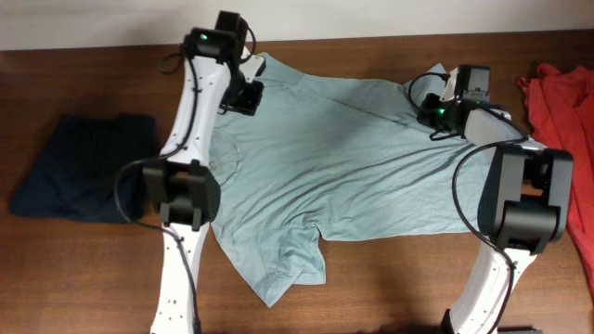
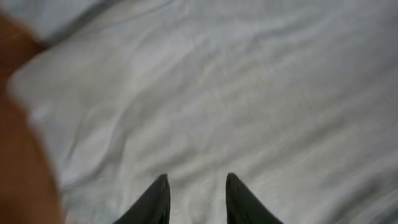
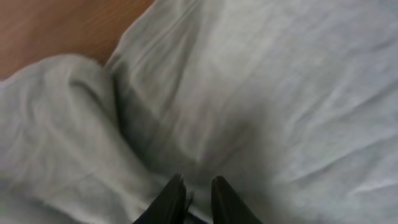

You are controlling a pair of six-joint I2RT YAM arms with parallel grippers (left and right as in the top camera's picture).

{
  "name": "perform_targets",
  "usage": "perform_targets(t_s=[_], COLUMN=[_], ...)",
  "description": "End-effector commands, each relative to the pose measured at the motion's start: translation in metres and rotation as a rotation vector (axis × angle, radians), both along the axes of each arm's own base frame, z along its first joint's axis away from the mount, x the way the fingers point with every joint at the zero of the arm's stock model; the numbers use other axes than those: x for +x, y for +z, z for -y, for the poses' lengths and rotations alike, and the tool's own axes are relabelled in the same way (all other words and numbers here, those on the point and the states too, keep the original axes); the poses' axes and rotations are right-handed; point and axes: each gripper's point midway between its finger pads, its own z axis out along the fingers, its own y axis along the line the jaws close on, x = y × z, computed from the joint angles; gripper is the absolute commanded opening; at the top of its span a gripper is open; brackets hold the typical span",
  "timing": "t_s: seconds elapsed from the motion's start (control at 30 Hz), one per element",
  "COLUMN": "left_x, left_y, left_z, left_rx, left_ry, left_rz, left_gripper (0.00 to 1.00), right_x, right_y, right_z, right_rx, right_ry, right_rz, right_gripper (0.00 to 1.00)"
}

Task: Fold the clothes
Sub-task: 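Pull the collar edge upward with the left gripper to smooth the shirt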

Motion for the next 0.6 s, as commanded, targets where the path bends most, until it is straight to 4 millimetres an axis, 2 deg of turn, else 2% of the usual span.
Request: perform_targets(t_s=[0.0, 0.07, 0.2, 0.27, 0.37, 0.43, 0.5, 0.57], left_x=[0.014, 0.021, 0.029, 0.033, 0.044, 0.056, 0.067, 0.079], left_y=[-0.048, -0.067, -0.094, -0.108, -0.137, -0.159, -0.171, -0.175], left_z=[0.003, 0.004, 0.006, 0.002, -0.014, -0.036, -0.051, -0.068], left_rx=[0.007, 0.005, 0.005, 0.029, 0.095, 0.149, 0.146, 0.127], left_ry=[-0.039, -0.039, -0.039, -0.033, 0.003, 0.091, 0.154, 0.234], left_rz=[-0.004, 0.005, 0.013, 0.021, 0.047, 0.079, 0.107, 0.144], left_gripper=[0.17, 0.08, 0.01, 0.00, 0.00, 0.00, 0.00, 0.00], right_x=[-0.002, -0.002, -0.003, -0.007, -0.015, -0.026, -0.037, -0.053], right_y=[0.026, 0.042, 0.084, 0.109, 0.141, 0.164, 0.173, 0.170], right_z=[-0.011, -0.010, -0.006, -0.006, -0.008, -0.010, -0.014, -0.018], right_rx=[0.017, -0.003, -0.021, -0.023, -0.032, -0.035, -0.029, -0.011], right_ry=[0.063, 0.084, 0.088, 0.089, 0.089, 0.089, 0.093, 0.098], right_rz=[0.036, 0.065, 0.130, 0.167, 0.207, 0.220, 0.206, 0.148], right_gripper=[0.21, 0.24, 0.26, 0.27, 0.31, 0.37, 0.40, 0.43])
